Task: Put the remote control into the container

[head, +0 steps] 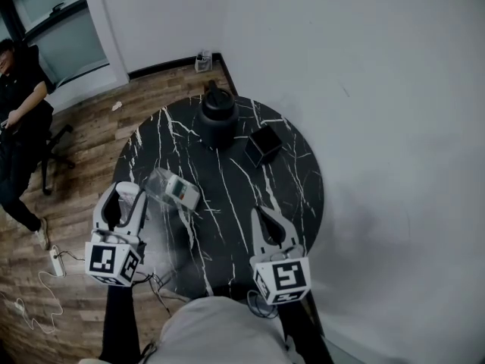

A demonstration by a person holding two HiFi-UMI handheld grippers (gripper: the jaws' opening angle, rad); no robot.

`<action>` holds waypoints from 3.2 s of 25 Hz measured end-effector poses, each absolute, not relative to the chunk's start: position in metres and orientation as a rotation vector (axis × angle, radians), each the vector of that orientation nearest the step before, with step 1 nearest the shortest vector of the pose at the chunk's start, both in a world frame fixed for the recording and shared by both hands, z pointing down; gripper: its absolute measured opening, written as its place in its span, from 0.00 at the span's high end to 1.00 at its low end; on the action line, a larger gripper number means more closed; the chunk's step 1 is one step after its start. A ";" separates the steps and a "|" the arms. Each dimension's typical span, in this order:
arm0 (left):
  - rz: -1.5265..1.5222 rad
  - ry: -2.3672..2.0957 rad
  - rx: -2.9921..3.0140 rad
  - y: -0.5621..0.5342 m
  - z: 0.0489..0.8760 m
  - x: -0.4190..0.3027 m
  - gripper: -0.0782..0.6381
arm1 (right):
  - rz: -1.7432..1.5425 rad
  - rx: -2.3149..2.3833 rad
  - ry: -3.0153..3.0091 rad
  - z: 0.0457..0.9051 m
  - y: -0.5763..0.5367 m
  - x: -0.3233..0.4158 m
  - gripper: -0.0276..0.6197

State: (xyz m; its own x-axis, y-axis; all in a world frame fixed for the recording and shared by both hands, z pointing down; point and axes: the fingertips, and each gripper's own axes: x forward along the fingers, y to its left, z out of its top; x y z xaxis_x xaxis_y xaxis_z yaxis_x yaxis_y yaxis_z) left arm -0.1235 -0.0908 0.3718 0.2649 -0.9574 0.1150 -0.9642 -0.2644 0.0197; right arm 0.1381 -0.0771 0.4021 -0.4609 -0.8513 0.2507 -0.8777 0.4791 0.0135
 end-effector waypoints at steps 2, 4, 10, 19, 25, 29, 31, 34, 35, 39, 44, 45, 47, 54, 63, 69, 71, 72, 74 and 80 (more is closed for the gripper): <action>0.072 -1.865 2.417 -0.097 0.365 -0.129 0.55 | 0.175 1.493 -2.503 0.402 -0.079 0.139 0.95; 0.034 -1.878 2.409 -0.104 0.359 -0.133 0.55 | 0.179 1.497 -2.496 0.403 -0.079 0.140 0.95; -0.058 -1.913 2.383 -0.126 0.346 -0.144 0.55 | 0.179 1.513 -2.489 0.404 -0.083 0.141 0.95; -0.108 -1.988 2.277 -0.157 0.353 -0.160 0.55 | 0.187 1.551 -2.466 0.405 -0.089 0.149 0.95; -0.135 -2.005 2.191 -0.175 0.366 -0.170 0.55 | 0.194 1.557 -2.451 0.408 -0.092 0.152 0.95; -0.170 -2.007 2.094 -0.185 0.380 -0.178 0.55 | 0.207 1.562 -2.437 0.412 -0.093 0.155 0.95; -0.176 -2.021 2.042 -0.190 0.387 -0.183 0.55 | 0.204 1.567 -2.435 0.412 -0.094 0.156 0.95; -0.196 -2.048 1.958 -0.194 0.397 -0.191 0.55 | 0.222 1.589 -2.428 0.411 -0.095 0.158 0.95; -0.210 -2.054 1.933 -0.195 0.400 -0.194 0.55 | 0.227 1.596 -2.425 0.410 -0.096 0.159 0.95; -0.244 -2.060 1.896 -0.200 0.400 -0.195 0.55 | 0.216 1.598 -2.413 0.410 -0.097 0.162 0.95; -0.262 -2.052 1.884 -0.204 0.398 -0.191 0.55 | 0.219 1.597 -2.410 0.411 -0.097 0.163 0.95; -0.262 -2.052 1.874 -0.204 0.401 -0.190 0.55 | 0.221 1.600 -2.409 0.411 -0.097 0.164 0.95; -0.274 -2.050 1.840 -0.204 0.407 -0.189 0.55 | 0.221 1.604 -2.406 0.412 -0.097 0.165 0.95; -0.306 -2.132 1.699 -0.196 0.422 -0.201 0.55 | 0.229 1.614 -2.407 0.411 -0.099 0.166 0.95; -0.374 -2.242 1.605 -0.183 0.430 -0.206 0.55 | 0.223 1.605 -2.400 0.412 -0.100 0.167 0.95; -0.367 -2.288 1.641 -0.181 0.430 -0.199 0.55 | 0.211 1.598 -2.402 0.412 -0.101 0.167 0.95; -0.342 -2.301 1.669 -0.180 0.430 -0.192 0.55 | 0.205 1.592 -2.402 0.412 -0.102 0.167 0.95; -0.322 -2.305 1.686 -0.179 0.431 -0.187 0.55 | 0.213 1.597 -2.399 0.412 -0.102 0.168 0.95; -0.267 -2.306 1.725 -0.177 0.435 -0.178 0.55 | 0.209 1.590 -2.395 0.413 -0.101 0.170 0.95; -0.159 -2.261 1.768 -0.174 0.456 -0.160 0.55 | 0.199 1.584 -2.390 0.414 -0.100 0.172 0.95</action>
